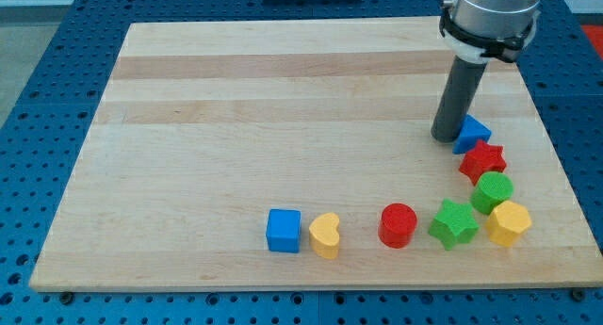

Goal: Push the blue cube to the top of the blue triangle

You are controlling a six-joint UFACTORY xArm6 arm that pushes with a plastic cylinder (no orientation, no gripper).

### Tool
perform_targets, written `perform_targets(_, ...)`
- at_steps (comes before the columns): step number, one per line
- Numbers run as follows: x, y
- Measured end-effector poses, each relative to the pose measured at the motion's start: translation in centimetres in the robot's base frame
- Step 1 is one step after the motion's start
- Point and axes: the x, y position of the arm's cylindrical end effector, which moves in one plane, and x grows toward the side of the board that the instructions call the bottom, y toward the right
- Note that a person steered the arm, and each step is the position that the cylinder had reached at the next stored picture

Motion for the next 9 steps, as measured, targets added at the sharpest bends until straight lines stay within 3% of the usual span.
perform_targets(3,0.0,-0.1)
perform_targets(4,0.0,-7.7)
perform_targets(5,1.8,-20.7)
perform_targets(6,6.2,-32.0)
perform_targets(7,14.7,-33.6)
perform_targets(8,18.3,-33.2)
perform_targets(9,18.1,-29.8)
